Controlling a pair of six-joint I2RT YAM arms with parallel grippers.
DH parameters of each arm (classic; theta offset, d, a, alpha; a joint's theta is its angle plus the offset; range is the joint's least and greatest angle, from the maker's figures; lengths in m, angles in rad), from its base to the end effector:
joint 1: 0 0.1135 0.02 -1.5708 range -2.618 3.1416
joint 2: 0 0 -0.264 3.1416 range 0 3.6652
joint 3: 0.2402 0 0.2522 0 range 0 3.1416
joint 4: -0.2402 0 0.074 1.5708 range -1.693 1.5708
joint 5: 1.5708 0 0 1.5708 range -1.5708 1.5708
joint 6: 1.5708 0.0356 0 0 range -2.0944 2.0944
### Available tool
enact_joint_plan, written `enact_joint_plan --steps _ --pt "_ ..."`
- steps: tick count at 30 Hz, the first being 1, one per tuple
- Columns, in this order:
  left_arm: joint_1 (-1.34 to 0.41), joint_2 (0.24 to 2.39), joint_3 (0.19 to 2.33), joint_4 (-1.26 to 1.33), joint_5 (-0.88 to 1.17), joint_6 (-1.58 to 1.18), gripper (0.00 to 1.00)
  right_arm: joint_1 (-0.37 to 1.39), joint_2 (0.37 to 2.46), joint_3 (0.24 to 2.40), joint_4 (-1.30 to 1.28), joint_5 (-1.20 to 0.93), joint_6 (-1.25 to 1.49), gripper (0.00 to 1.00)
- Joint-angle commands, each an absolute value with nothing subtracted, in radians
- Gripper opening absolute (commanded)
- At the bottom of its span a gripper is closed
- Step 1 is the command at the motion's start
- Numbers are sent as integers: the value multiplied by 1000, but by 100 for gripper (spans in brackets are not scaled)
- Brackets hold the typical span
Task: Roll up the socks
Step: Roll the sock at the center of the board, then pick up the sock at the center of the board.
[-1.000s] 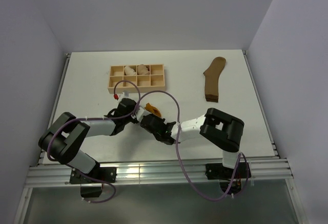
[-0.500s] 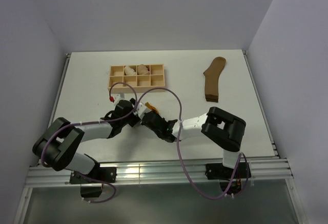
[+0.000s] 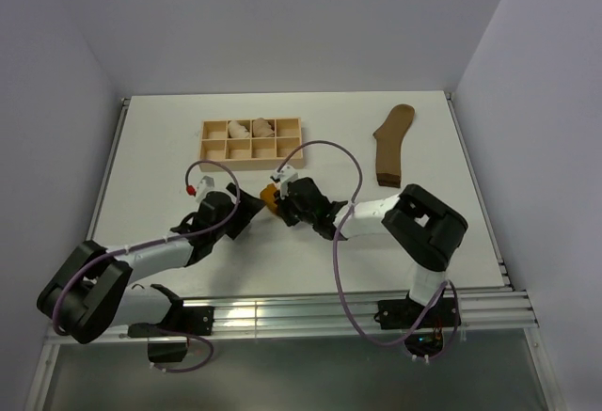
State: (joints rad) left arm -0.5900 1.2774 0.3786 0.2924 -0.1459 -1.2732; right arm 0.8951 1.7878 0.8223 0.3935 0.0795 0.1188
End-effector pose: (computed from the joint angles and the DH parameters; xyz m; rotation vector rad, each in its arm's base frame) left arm 0.1964 -0.1252 0.1496 -0.8584 2.1504 -0.8711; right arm 0.2259 0.2773 0.1447 -0.7825 2.0389 0.5024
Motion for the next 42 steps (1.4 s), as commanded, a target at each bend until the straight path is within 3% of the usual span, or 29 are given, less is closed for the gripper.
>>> enact_joint_plan --steps 1,14,24,42 --pt "-583 1238 359 311 -181 -1287 88 830 1802 765 316 -98 222 0" --pt "-583 1334 379 420 -89 -1249 85 614 1931 735 486 -581 495 0" --pt "-603 1425 419 491 -89 -1246 81 526 2042 701 695 -774 751 0" --pt "-638 1631 509 566 -97 -1236 79 502 2103 707 807 -845 911 1"
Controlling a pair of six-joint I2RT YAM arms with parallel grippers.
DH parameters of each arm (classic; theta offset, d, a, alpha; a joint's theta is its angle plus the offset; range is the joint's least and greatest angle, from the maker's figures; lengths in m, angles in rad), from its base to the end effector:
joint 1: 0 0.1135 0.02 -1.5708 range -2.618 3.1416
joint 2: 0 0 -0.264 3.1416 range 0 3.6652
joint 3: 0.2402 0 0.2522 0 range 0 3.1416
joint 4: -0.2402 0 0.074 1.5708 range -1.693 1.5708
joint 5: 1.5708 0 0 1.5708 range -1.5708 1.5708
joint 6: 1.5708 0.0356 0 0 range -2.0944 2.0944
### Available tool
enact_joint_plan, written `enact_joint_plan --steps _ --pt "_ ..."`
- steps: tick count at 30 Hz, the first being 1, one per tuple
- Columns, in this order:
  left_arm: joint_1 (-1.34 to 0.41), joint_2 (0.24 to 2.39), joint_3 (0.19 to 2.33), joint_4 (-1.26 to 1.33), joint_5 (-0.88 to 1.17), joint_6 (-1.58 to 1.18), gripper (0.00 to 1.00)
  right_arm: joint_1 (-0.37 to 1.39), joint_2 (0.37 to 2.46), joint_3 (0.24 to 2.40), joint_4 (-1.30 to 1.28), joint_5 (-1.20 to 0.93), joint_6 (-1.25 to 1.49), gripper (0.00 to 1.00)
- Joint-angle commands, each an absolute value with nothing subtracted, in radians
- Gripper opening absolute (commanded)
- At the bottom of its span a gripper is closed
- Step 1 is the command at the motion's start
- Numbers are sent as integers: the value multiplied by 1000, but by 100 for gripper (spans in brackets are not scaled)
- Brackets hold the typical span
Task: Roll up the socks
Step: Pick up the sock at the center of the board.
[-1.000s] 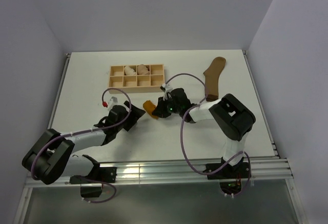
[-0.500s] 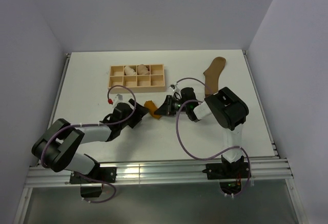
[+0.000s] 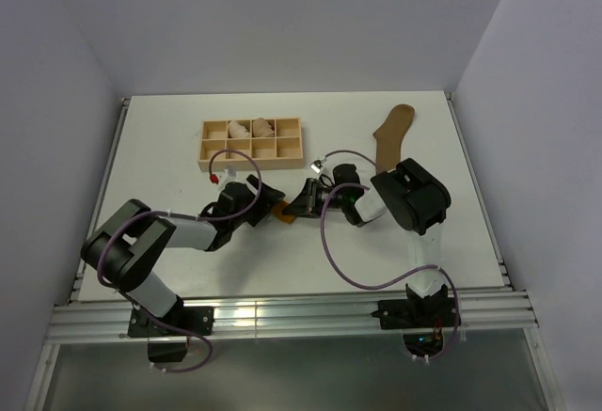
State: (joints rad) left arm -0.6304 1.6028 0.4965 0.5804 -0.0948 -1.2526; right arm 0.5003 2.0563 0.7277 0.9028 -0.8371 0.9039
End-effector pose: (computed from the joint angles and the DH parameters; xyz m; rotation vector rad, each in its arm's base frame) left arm 0.2334 -0.1661 0.1303 -0.7532 2.1400 -0.9924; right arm 0.2938 0.1908 0.0832 -0.1768 2.2792 1.6610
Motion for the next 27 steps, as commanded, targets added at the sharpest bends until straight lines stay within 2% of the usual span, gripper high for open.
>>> enact_joint_plan --steps 1,20,27 --pt "-641 1637 512 565 -98 -1236 78 503 2106 710 813 -847 919 1" --pt "-689 1713 543 548 -137 -1221 76 502 2215 670 1083 -867 1192 2" --pt "-692 1729 545 480 -160 -1242 81 497 2275 646 1287 -884 1330 2"
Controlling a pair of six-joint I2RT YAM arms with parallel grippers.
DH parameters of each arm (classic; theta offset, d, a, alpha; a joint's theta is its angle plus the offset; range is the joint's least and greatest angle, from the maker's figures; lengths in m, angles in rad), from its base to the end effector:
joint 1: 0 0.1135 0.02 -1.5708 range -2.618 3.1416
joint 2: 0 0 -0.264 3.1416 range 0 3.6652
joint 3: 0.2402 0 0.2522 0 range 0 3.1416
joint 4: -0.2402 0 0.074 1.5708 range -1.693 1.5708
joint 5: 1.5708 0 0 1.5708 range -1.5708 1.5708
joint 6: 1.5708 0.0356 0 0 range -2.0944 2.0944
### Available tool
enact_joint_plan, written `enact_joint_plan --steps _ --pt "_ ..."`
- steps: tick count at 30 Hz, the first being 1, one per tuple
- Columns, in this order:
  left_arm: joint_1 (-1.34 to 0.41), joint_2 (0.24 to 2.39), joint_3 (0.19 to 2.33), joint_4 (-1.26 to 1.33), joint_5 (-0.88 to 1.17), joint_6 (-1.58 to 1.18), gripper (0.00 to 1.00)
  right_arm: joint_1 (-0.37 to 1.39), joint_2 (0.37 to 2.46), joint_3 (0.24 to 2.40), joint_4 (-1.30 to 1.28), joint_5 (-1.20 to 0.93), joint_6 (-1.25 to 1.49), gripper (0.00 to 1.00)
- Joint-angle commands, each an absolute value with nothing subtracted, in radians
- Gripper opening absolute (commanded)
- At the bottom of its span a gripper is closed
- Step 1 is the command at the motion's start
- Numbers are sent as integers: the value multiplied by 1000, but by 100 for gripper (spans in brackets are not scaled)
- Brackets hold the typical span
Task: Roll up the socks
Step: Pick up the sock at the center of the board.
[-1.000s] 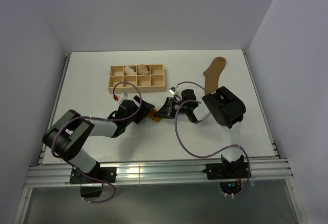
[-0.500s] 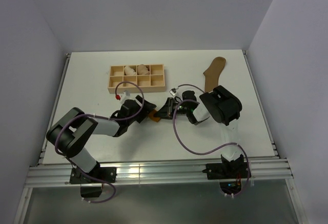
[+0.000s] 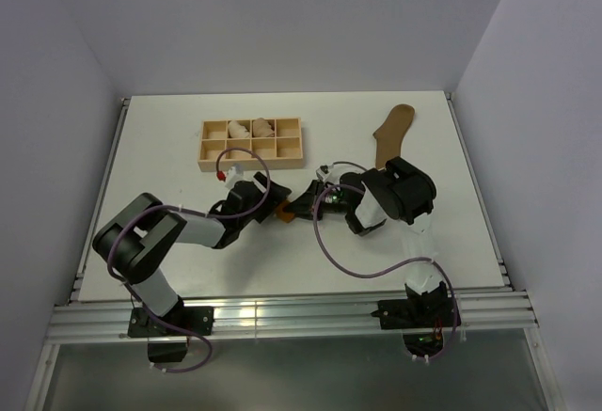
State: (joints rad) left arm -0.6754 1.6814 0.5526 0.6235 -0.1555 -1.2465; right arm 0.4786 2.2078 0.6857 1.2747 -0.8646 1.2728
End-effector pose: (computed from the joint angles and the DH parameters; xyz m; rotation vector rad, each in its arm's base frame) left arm 0.2405 -0.1856 0.1273 -0.7265 2.1109 -0.9784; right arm 0.2920 0.1820 0.0602 0.1170 2.2426 1.8886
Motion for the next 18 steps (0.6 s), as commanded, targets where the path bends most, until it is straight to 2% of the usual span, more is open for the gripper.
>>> enact_joint_plan --steps 1,5,10,13,18 --pt "-692 1730 549 463 -160 -1249 82 497 2272 646 1279 -879 1327 2" --pt "-693 1752 572 426 -152 -1249 83 497 2227 650 1157 -861 1226 2" --pt "-695 1795 612 399 -137 -1243 75 497 2187 663 1049 -844 1166 2" --pt "-696 1810 612 409 -129 -1247 60 497 2204 663 1067 -845 1178 2" --pt "-696 1818 621 405 -123 -1241 44 497 2224 657 1103 -848 1195 2"
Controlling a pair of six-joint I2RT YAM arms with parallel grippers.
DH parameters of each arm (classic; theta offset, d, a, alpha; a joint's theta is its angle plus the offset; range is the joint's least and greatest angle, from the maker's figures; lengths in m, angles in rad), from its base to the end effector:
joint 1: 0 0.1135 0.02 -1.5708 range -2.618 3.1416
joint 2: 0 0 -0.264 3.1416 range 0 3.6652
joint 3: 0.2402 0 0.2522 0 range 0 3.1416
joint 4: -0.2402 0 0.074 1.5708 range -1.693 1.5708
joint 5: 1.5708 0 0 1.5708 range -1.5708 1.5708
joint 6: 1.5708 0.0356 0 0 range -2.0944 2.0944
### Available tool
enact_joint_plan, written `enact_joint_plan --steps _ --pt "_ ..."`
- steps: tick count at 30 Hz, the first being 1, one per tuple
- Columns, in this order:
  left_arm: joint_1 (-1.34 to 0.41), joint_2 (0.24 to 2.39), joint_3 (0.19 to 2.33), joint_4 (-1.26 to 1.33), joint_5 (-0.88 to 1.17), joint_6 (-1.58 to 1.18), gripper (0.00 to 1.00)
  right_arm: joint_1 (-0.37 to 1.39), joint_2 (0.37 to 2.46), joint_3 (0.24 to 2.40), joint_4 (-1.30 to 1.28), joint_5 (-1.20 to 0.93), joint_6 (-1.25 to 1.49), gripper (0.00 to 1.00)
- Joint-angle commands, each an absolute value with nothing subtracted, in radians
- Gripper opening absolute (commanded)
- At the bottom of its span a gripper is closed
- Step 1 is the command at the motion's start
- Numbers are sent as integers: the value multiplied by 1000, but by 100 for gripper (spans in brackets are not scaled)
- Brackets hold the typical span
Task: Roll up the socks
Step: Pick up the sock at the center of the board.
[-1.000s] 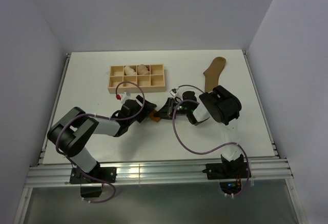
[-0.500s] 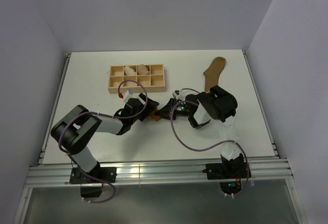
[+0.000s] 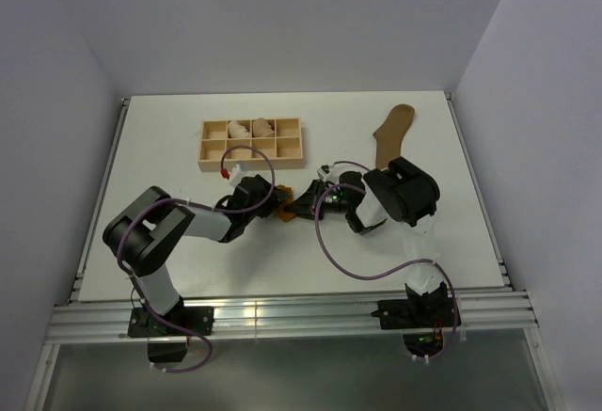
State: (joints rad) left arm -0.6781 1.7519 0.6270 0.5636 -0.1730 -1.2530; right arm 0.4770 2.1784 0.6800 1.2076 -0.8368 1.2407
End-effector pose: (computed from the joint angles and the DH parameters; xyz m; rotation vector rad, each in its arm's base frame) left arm 0.2528 -0.1958 0.1200 -0.7491 2.1496 -0.9209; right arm 0.2917 0.1805 0.0622 0.1409 2.2649 1.8402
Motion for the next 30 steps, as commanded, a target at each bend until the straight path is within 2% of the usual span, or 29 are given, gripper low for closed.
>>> enact_joint_plan --steps 1,5,7,8,10,11,14,17,21,24,30 --pt "-696 1816 624 402 -123 -1238 39 497 2221 658 1095 -847 1192 2" --pt "-704 1816 646 367 -149 -1215 24 497 2194 661 1034 -831 1140 11" --pt "-709 1815 664 330 -163 -1203 14 497 2148 660 947 -806 1068 24" --pt "-710 1813 669 316 -179 -1194 9 497 2129 661 909 -790 1040 34" --pt "-712 1810 692 266 -196 -1172 0 497 2058 658 793 -747 953 43" --pt "-712 1807 699 247 -202 -1163 0 497 2025 658 748 -730 919 50" --pt "-713 1795 739 177 -235 -1129 0 497 1889 653 547 -634 787 58" --pt "-715 1775 756 117 -268 -1095 0 495 1738 652 343 -501 669 62" --pt "-716 1741 805 12 -325 -1054 0 492 1557 655 67 -307 560 67" --pt "-716 1730 845 -73 -365 -1022 0 491 1436 653 -49 -192 514 69" --pt "-716 1724 913 -219 -468 -979 0 491 1238 646 -146 -98 469 70"
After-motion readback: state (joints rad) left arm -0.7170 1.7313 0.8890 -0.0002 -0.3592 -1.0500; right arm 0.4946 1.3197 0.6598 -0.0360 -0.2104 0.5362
